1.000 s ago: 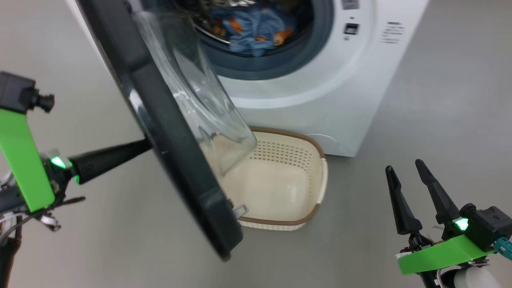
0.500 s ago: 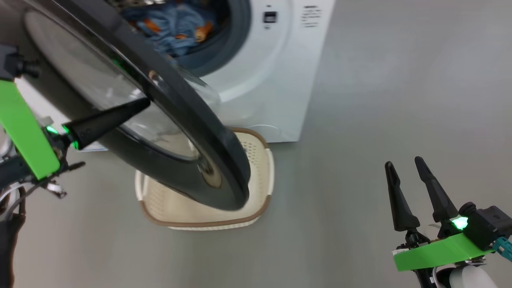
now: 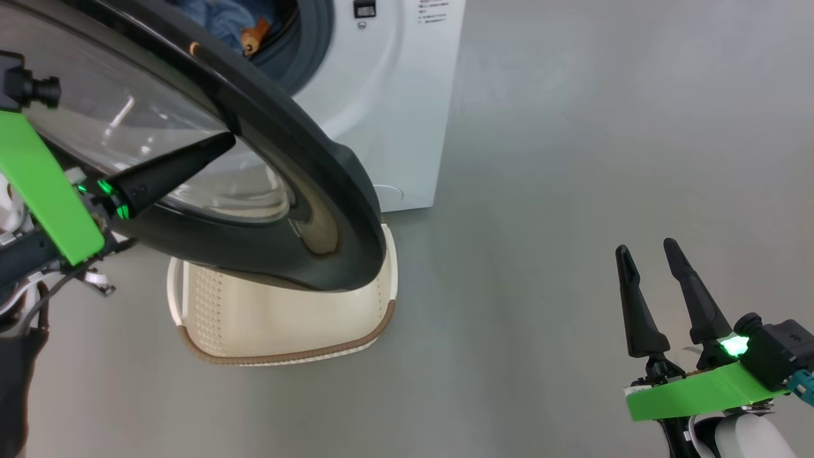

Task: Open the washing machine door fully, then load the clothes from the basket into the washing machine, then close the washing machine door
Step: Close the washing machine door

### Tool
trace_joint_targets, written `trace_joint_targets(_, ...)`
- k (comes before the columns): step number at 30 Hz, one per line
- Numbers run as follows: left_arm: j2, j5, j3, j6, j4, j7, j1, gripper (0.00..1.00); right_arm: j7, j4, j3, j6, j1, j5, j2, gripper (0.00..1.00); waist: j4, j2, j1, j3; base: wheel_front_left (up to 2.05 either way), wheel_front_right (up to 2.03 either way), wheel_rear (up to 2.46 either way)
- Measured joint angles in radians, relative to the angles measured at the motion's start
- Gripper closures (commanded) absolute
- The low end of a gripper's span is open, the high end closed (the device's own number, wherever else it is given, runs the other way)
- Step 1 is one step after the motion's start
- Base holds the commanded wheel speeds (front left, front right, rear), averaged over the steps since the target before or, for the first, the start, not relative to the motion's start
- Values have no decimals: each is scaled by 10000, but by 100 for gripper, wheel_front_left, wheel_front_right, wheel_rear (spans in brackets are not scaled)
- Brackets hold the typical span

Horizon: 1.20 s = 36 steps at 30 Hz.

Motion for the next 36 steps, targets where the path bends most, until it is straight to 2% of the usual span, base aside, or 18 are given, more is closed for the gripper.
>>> trace_joint_targets(7, 36, -130, -144, 0, -180, -330, 237, 100, 0, 8, 23, 0, 1, -10, -54, 0, 369, 0, -1, -144, 0, 0, 0)
trace_joint_targets(15, 174, -213, -213, 0, -376, -997, 1467, 100, 0, 33, 63, 0, 9, -10, -211, 0, 814, 0, -1, -427, 0, 0, 0)
trace_joint_targets(19, 244, -159, -284, 0, -389, -1661, 2239, 100, 0, 40, 82, 0, 20, -10, -263, 0, 1017, 0, 0, -612, 0, 0, 0)
trace_joint_targets(23, 242, -151, -297, -2, -385, -2311, 2914, 84, 0, 48, 92, 0, 101, -10, -345, 0, 1129, 0, 0, -766, 0, 0, 0)
trace_joint_targets(26, 274, -71, -385, -2, -366, -2790, 3390, 81, 0, 73, 96, 0, 244, -10, -399, 0, 1204, 0, 0, -859, 0, 0, 0)
trace_joint_targets(28, 282, 13, -485, -2, -311, -3149, 3695, 69, 0, 77, 102, 0, 247, -10, -418, 0, 1249, 0, 0, -918, 0, 0, 0)
trace_joint_targets(30, 286, 73, -562, -2, -209, -3551, 3999, 68, 0, 84, 113, 0, 248, -10, -420, 0, 1279, 0, -1, -982, 0, 0, 0)
trace_joint_targets(32, 288, 151, -637, -2, -88, -3990, 4266, 58, 0, 90, 121, 0, 254, -10, -428, 0, 1309, 0, 0, -1044, 0, 0, 0)
trace_joint_targets(35, 282, 311, -815, -2, 123, -4711, 4566, 57, 0, 100, 128, 0, 259, -8, -445, 0, 1368, 0, 0, -1092, 0, 0, 0)
trace_joint_targets(36, 274, 366, -895, -2, 209, -4987, 4637, 53, 0, 107, 130, 0, 264, -6, -462, 0, 1389, 0, -1, -1109, 0, 0, 0)
